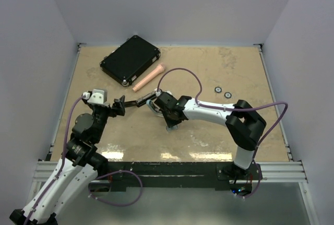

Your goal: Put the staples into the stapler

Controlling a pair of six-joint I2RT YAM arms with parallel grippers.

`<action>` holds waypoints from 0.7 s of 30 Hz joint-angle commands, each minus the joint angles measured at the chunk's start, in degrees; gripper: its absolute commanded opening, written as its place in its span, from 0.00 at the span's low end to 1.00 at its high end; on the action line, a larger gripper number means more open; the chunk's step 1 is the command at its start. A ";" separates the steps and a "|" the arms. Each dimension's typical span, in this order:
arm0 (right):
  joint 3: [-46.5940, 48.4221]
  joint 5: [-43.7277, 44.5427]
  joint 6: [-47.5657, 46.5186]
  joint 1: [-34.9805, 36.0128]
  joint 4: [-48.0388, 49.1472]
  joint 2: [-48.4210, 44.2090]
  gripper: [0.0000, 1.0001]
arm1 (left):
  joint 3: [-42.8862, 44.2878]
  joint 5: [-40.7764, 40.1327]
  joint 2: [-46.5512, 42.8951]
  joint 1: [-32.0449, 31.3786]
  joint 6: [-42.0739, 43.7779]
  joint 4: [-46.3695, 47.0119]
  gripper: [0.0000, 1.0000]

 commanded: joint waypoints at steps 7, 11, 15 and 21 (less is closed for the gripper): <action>2.45 2.09 0.29 0.24 -2.14 1.76 0.22 | -0.28 -1.43 -1.28 -0.53 -0.27 1.31 0.99; 1.92 2.44 0.29 0.24 -2.76 1.94 0.22 | -0.37 -1.34 -1.45 -0.53 -0.27 1.31 0.99; 1.74 2.71 0.38 0.24 -3.20 2.03 0.22 | -0.29 -1.34 -1.54 -0.53 -0.19 1.31 0.99; 1.48 3.41 0.29 0.24 -3.81 2.47 0.21 | -0.46 -1.34 -1.54 -0.53 -0.19 1.22 0.99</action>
